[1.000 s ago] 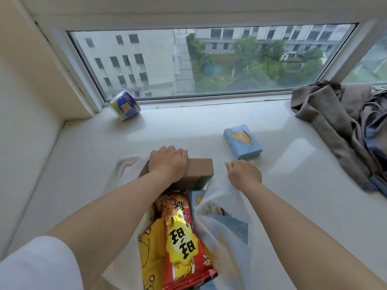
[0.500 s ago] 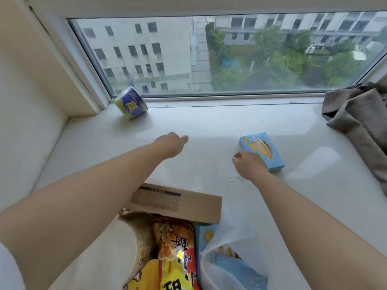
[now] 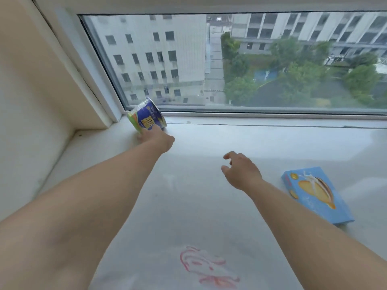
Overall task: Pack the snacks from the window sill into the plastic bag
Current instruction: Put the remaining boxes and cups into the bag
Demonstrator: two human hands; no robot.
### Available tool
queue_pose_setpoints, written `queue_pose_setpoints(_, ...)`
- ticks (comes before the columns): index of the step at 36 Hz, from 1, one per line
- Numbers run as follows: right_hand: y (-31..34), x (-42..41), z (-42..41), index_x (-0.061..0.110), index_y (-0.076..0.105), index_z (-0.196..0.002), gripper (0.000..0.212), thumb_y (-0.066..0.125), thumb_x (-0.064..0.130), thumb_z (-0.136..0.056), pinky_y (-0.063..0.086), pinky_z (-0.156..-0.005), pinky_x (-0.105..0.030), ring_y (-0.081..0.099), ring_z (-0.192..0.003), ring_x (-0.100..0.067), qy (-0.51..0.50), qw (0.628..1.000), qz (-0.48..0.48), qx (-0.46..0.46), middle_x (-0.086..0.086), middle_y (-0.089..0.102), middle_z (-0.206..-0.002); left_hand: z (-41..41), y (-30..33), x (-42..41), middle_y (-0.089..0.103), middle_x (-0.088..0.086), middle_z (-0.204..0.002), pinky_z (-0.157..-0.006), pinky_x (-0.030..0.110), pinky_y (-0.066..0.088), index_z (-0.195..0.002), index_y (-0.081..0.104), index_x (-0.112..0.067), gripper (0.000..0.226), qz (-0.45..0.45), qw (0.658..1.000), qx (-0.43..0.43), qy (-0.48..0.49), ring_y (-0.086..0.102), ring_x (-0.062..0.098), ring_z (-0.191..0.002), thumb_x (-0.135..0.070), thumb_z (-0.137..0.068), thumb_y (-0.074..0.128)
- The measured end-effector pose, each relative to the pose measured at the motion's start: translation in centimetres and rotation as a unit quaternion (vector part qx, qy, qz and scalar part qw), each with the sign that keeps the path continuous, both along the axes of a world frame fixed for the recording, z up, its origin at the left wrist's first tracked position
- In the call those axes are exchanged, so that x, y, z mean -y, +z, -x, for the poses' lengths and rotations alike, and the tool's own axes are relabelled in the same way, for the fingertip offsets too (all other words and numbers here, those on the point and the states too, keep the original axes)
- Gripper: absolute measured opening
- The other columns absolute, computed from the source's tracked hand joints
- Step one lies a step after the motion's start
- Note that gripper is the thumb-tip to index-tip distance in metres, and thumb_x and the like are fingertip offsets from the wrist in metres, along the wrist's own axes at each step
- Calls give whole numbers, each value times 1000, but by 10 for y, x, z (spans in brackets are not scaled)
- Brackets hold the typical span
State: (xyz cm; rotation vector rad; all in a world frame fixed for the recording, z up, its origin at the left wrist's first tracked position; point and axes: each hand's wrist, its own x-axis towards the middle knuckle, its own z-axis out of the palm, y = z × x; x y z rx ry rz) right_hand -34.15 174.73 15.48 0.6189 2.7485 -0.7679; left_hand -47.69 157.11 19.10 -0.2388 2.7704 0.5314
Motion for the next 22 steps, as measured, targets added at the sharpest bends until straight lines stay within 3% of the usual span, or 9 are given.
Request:
queue_pose_setpoints(5,-24,7,40,25,29,-144,49,42,27,-96,41,-92,-36,37,-126,-23,26,999,-41,-17,-3,37,-137,38,-34,3,24,8,-145,-98,40,34,-132,41,-31,46,10,997,-72,17,30,32,-125,-42,-89,51)
queue_pose_setpoints(12,-56,2,79,28,22,-146,52,39,27,-96,39,-91,-31,33,-125,-20,57,995,-81,-6,0,34,-137,95,-62,-1,12,6,-151,-105,58,27,-140,29,-45,70,39,993,-106,26,16,36,-135,-60,-78,58)
queue_pose_setpoints(16,-73,-7,89,28,22,-146,52,39,28,-96,40,-88,-29,34,-124,-18,57,993,-100,-1,2,34,-138,128,-63,-4,-4,6,-156,-106,67,18,-145,16,-46,89,9,992,-90,90,4,42,-140,-75,-71,56)
queue_pose_setpoints(19,-85,-17,94,28,22,-146,52,39,28,-96,41,-89,-29,33,-125,-17,47,993,-105,3,3,32,-139,154,-72,-1,-21,12,-156,-111,63,12,-148,5,-43,102,-72,981,-49,172,-4,49,-141,-78,-67,56)
queue_pose_setpoints(22,-98,-29,93,27,22,-145,52,39,27,-96,40,-91,-29,31,-127,-18,39,993,-109,12,2,30,-139,165,-87,-1,-17,13,-155,-112,50,20,-146,9,-44,98,-116,968,-65,215,16,45,-137,-67,-68,63)
